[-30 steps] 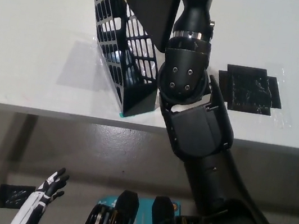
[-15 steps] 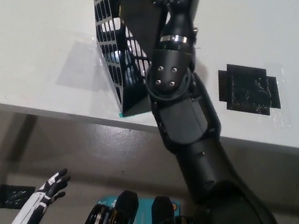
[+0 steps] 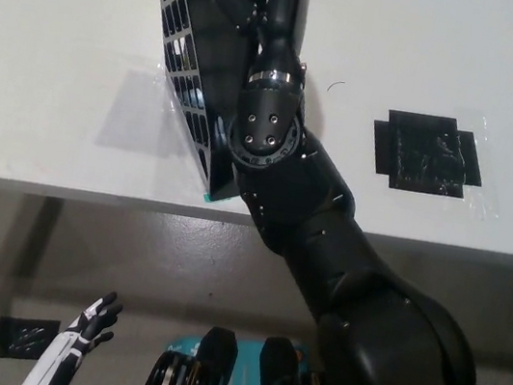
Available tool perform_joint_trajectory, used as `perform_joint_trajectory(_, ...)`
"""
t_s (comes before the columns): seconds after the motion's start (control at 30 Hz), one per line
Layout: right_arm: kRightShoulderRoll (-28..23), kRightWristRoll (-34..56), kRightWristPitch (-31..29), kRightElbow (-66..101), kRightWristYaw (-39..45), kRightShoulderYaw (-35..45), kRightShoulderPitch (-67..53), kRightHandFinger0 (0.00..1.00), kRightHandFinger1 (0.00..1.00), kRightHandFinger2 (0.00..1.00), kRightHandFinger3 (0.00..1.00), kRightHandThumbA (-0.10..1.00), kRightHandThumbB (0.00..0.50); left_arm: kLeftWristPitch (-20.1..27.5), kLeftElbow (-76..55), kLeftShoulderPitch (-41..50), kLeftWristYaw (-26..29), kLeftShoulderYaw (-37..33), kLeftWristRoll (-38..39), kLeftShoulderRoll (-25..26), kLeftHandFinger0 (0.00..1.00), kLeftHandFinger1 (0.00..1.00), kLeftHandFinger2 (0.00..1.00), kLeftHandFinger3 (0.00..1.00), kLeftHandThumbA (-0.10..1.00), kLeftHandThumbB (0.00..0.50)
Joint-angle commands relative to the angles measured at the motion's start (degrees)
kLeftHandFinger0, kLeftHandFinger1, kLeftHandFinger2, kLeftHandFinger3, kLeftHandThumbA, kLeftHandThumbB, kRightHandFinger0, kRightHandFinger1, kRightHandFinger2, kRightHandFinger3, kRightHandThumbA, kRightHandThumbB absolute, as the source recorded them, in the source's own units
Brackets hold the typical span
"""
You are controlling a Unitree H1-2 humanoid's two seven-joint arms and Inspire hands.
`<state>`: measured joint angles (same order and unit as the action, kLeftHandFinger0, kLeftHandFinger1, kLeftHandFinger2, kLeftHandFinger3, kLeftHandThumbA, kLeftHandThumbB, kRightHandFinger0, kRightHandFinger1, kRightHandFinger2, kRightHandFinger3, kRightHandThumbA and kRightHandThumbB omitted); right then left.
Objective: A notebook is kept standing on the table on the right hand side and a black shelf is kept on the left hand side and the robot uses its right hand to grab the notebook and places it in the shelf
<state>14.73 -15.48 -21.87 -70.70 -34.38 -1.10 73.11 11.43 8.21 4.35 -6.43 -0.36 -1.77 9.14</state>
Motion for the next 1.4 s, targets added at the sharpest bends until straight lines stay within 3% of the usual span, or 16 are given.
perform_joint_trajectory(0.0, 0.2, 1.3, -5.1, 1.9, 4.9, -2.1, 4.1, 1.0, 1.0, 1.0, 1.0, 1.0, 0.389, 1.0, -1.0, 0.1, -0.5, -0.5, -0.7, 1.1, 1.0, 1.0, 1.0, 1.0, 1.0, 0.164)
perform_joint_trajectory(0.2, -0.5, -0.7, -4.4, 2.1, 2.0, -4.5, 4.1, 1.0, 1.0, 1.0, 1.0, 1.0, 0.424, 1.7, -0.8, 0.5, -0.8, -0.5, -0.2, 1.1, 1.0, 1.0, 1.0, 1.0, 1.0, 0.151)
perform_joint_trajectory(0.43, -2.6, -0.5, -4.9, 8.4, 2.6, -5.2, 3.3, 1.0, 1.0, 1.0, 1.0, 1.0, 0.399, 2.4, -0.2, 0.7, -0.9, -0.6, -0.3, 1.2, 1.0, 1.0, 1.0, 1.0, 1.0, 0.19)
perform_joint_trajectory(0.5, -4.1, -0.1, -4.1, 14.1, 4.2, -5.0, 2.7, 1.0, 1.0, 1.0, 1.0, 1.0, 0.396, 2.6, -0.1, 0.4, -1.3, -0.4, 0.7, 1.1, 1.0, 1.0, 1.0, 1.0, 1.0, 0.161)
perform_joint_trajectory(0.6, -6.5, -1.2, -0.7, 25.1, 6.4, -5.3, 0.8, 1.0, 1.0, 1.0, 1.0, 1.0, 0.396, 3.1, 0.1, 0.5, -0.5, -0.3, -0.1, 1.0, 1.0, 1.0, 1.0, 1.0, 1.0, 0.157)
perform_joint_trajectory(0.73, -11.5, -1.1, 9.2, 48.7, 14.3, -5.3, -3.1, 1.0, 1.0, 1.0, 1.0, 1.0, 0.392, 2.3, -0.2, 0.1, 0.8, -0.2, -1.8, 0.8, 1.0, 1.0, 1.0, 1.0, 1.0, 0.208)
perform_joint_trajectory(0.9, -16.7, 0.6, 14.7, 70.4, 20.3, -4.8, -9.8, 1.0, 1.0, 1.0, 1.0, 1.0, 0.434, 2.5, -0.3, 0.1, 0.2, -0.1, -1.0, 1.0, 1.0, 1.0, 1.0, 1.0, 1.0, 0.164)
perform_joint_trajectory(1.17, -21.8, 3.4, 19.3, 96.5, 24.0, -4.0, -25.7, 1.0, 1.0, 1.0, 1.0, 1.0, 0.484, 2.1, -0.2, 0.3, 0.3, -0.1, -1.7, 1.4, 1.0, 1.0, 1.0, 1.0, 1.0, 0.185)
perform_joint_trajectory(1.37, -22.0, 3.8, 18.7, 109.3, 24.8, -7.4, -41.7, 1.0, 1.0, 1.0, 1.0, 1.0, 0.484, 2.6, -0.3, 0.4, 0.8, -0.1, -1.9, 0.8, 1.0, 1.0, 1.0, 1.0, 1.0, 0.156)
